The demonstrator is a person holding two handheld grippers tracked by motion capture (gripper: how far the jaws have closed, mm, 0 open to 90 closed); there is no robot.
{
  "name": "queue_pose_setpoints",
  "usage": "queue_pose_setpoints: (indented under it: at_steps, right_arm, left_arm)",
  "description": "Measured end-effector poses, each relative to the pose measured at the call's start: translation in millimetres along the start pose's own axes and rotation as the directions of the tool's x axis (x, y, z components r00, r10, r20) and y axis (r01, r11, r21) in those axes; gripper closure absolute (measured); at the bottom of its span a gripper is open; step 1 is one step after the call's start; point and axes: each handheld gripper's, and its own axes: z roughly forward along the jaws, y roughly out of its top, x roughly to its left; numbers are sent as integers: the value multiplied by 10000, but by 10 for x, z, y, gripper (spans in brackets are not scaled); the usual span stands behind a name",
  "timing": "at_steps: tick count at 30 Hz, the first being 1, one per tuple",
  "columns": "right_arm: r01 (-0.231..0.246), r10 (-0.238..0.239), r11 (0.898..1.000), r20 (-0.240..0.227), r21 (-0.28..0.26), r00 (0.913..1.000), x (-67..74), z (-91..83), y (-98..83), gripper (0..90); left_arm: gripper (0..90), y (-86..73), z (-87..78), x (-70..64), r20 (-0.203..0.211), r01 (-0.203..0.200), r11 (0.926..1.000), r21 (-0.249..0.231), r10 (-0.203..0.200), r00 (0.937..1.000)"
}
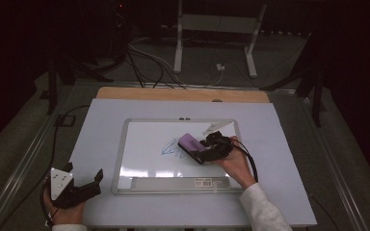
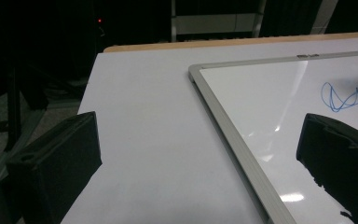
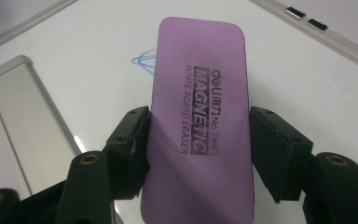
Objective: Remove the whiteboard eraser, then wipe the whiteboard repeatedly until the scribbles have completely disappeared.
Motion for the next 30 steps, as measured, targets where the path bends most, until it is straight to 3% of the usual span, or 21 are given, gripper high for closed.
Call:
queue_pose_setpoints:
  at_steps: [10,15,30]
  right_arm:
    - [745,-731,9963,-339,417,9967,103,63,-51,407]
    - [858,-833,9948,-458,549,9955,111,93,-101,407]
    - [1570,-1530,9800,-411,1219,9874,176,199,-201,405]
  left_arm:
    - [5,1,2,7,8,-2,10000,1,2,10000]
    - [5,-1,-6,5,4,-16,10000,9,16,10000]
    - [5,-4,2,5,-5,3,10000,54,-3,10000]
